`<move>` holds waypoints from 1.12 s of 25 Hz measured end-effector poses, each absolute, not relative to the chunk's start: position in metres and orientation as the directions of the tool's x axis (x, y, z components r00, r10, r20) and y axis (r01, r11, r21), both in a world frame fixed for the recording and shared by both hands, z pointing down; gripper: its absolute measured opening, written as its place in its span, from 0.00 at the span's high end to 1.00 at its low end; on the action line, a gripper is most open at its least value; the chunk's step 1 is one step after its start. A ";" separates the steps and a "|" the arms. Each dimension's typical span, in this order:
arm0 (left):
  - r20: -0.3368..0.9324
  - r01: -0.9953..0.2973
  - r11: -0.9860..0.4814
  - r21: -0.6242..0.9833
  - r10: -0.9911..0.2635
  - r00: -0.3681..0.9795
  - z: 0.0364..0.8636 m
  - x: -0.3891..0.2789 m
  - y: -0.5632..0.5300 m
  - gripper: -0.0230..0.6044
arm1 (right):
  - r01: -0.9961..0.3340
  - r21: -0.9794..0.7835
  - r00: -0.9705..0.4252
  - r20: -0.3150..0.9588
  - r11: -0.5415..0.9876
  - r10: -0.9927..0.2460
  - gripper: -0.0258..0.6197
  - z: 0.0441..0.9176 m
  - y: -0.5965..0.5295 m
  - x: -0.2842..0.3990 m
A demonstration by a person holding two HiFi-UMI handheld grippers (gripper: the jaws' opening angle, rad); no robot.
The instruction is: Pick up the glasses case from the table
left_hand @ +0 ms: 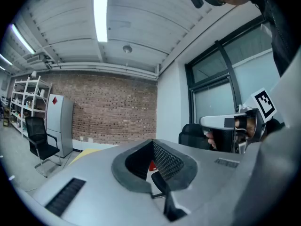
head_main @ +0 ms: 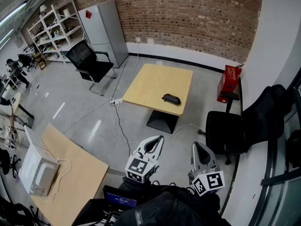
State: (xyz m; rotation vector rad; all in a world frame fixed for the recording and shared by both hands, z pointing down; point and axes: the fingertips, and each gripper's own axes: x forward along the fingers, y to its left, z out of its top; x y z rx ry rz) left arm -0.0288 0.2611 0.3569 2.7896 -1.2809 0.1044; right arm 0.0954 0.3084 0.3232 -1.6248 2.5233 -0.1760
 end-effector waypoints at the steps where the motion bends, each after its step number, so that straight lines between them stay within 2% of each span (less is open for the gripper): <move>1: 0.091 -0.759 -0.650 0.036 -0.754 0.650 0.357 -0.027 0.260 0.97 | -0.896 -0.170 -0.408 -0.048 0.410 -0.911 0.95 0.324 0.307 0.097; 28: 0.104 -0.795 -0.607 0.007 -0.790 0.604 0.367 0.003 0.236 0.97 | -0.902 -0.192 -0.390 -0.029 0.388 -0.920 0.95 0.339 0.283 0.138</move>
